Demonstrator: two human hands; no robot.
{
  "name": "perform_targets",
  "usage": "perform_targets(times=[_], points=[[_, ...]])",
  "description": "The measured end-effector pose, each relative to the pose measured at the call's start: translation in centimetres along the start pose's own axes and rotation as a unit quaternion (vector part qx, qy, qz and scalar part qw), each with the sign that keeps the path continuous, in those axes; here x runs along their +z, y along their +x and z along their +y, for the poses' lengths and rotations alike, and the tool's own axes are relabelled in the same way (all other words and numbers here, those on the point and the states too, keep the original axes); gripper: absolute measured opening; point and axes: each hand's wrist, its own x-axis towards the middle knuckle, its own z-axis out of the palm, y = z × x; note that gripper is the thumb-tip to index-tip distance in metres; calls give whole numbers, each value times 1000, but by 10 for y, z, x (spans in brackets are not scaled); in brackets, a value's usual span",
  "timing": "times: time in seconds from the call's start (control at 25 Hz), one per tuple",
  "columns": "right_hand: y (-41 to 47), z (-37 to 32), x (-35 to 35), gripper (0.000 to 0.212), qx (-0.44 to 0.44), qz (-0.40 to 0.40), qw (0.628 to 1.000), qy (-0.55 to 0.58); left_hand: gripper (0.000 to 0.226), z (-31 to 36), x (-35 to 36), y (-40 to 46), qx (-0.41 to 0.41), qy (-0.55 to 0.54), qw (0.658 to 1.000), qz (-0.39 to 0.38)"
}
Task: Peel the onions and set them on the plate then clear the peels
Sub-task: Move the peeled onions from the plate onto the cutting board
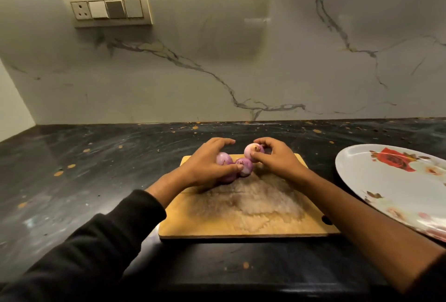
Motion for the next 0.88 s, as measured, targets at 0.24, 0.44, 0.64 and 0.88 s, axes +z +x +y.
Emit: perform_targets(times=[0.24,0.44,0.64,0.88], points=[[20,10,14,40,-33,-58,998,-16,87,-16,12,4,-31,-57,996,-57],[20,9,2,77,-37,-219,974,-47,96,-22,9,11,-12,-64,994,-91],[25,2,-6,100,-54,-259,961,-75,95,-19,1,23,0,-30,992,-123],[0,0,-13,90,-68,-239,965,-80,75,-7,14,6,24,-94,993,-63]])
